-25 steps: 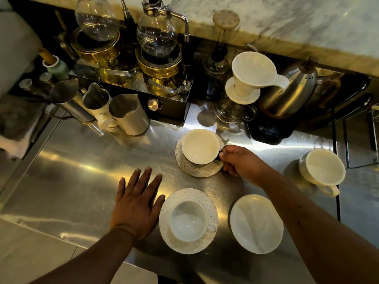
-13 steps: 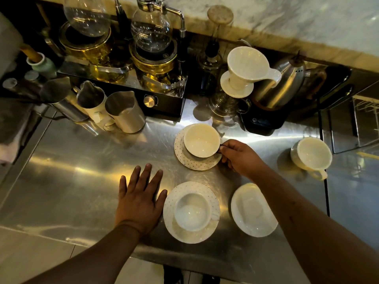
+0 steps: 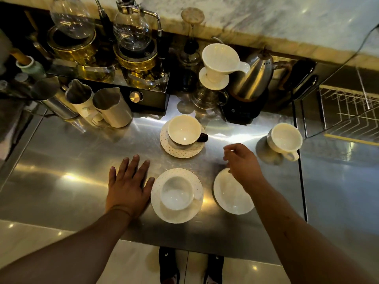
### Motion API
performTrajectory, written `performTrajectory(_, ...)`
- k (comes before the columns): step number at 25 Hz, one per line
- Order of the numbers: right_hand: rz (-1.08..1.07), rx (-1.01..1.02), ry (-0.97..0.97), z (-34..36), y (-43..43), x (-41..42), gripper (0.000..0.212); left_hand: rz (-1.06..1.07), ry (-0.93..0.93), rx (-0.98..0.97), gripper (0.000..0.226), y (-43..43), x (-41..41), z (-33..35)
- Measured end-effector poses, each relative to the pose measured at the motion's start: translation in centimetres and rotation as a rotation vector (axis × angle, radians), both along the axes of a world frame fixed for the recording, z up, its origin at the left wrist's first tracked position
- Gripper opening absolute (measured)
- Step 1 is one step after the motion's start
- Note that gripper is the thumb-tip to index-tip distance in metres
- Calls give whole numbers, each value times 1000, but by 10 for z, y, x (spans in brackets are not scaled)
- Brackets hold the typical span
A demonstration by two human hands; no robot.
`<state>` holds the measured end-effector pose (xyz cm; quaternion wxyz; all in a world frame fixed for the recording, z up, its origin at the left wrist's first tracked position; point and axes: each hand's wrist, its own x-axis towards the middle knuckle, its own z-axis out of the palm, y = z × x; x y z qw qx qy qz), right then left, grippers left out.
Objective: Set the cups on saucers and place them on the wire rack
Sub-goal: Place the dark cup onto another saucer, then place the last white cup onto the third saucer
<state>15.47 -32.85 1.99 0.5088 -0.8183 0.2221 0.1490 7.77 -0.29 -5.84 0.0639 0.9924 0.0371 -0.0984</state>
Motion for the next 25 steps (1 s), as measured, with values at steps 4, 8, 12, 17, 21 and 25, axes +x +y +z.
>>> performTrajectory(4, -171, -25, -14, -8, -58, -39, 19, 9, -9, -16, 72, -3, -2, 2)
performTrajectory(8, -420, -19, -12, -13, -109, -45, 29, 20, -5, 5, 73, -5, -2, 3)
performTrajectory(12, -602, -25, 38, -18, -146, -27, 50, 25, 1, 22, 73, -7, -3, 6)
performTrajectory(17, -494, 31, 79, -25, -166, -13, 36, 20, 0, 29, 72, -6, -2, 4)
performTrajectory(21, -379, 60, 16, -25, -171, -13, 18, 13, -11, 30, 72, -2, -3, -1)
performTrajectory(25, -355, 93, -2, -21, -166, -11, 14, 16, -17, 37, 71, -2, -2, -5)
